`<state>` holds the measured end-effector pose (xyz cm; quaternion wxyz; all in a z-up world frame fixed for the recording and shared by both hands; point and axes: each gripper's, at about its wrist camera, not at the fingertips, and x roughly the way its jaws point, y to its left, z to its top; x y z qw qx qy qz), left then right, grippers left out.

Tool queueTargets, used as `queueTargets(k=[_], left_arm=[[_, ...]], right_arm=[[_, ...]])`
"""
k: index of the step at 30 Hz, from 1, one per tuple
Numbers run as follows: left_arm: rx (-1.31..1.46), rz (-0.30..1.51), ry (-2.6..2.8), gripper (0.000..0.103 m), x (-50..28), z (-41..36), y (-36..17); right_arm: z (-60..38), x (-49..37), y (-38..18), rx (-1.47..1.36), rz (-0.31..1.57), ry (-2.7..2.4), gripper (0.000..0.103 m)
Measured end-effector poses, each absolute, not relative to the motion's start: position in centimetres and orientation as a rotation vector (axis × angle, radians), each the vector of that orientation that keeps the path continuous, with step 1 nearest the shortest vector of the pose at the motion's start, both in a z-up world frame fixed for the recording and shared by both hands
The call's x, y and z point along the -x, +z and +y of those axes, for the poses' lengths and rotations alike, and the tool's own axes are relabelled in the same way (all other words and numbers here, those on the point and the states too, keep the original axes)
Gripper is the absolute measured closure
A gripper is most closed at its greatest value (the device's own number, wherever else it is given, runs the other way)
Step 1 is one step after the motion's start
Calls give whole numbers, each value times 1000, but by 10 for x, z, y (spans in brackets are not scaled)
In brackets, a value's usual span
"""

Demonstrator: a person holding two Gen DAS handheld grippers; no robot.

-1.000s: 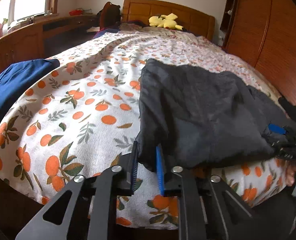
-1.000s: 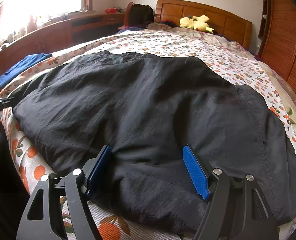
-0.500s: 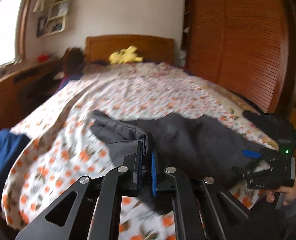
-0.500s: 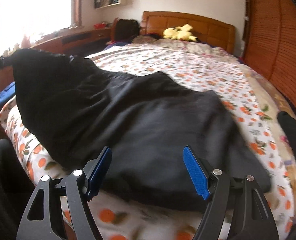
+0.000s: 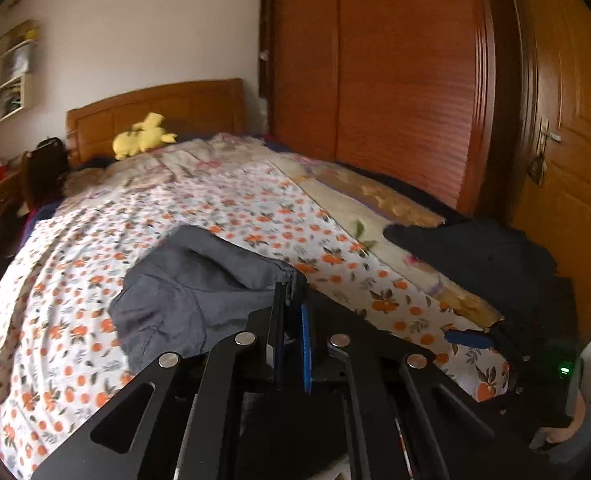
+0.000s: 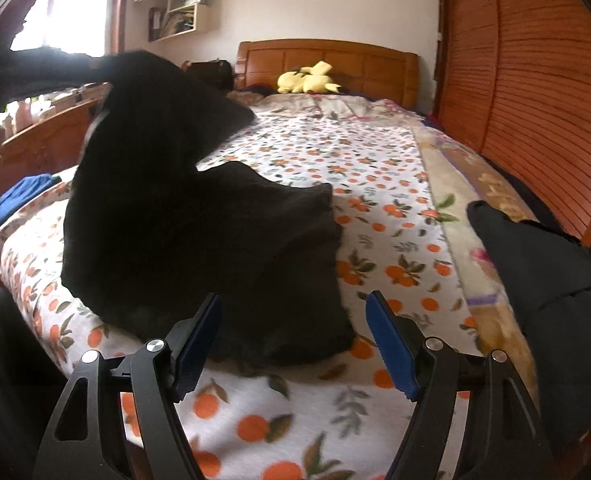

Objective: Fold large clothes
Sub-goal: 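Lift and fold the jacket over onto itself with the left tool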

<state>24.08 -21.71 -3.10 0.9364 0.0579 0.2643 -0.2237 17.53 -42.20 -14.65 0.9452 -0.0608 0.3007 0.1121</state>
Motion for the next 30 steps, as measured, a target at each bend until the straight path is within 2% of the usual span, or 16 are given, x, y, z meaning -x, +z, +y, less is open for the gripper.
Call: queueTargets(k=[2,4,5,6,7,11,13,15,18,20,30], left_arm=[[-133,570,-461,94,-249,-230,-39],[-130,558,-474,87,-247,-231,-41],[-137,547,-463,78,-245,-229,-40],[-143,532,-449,62,-242,-227,-38],[-143,513,-442,53,-239,-223,-36],[-135,487,-407,51,-230,-199,-33],[-129,475,-387,35,-226,-183,-33],[-125,467,-371,26,-223,-168,-32],[-123,454,-337,6,-217,-143,-38],[-112,453,-318,3,-213,-127,-42],[-83,496,-258,3,-202,-62,-69]], right_arm=[[-426,-174,-147,116,614,222,32],[-429,-175,-148,111,619,215,32],[-431,-174,-149,109,622,214,32],[-430,-174,-149,106,625,215,32],[-430,-175,-148,107,626,215,32],[-421,-177,-142,120,616,222,32],[-414,-177,-137,128,604,231,32],[-407,-178,-130,135,589,238,32],[-395,-180,-121,142,570,250,32],[-388,-184,-116,145,558,254,32],[-358,-210,-102,126,541,273,32]])
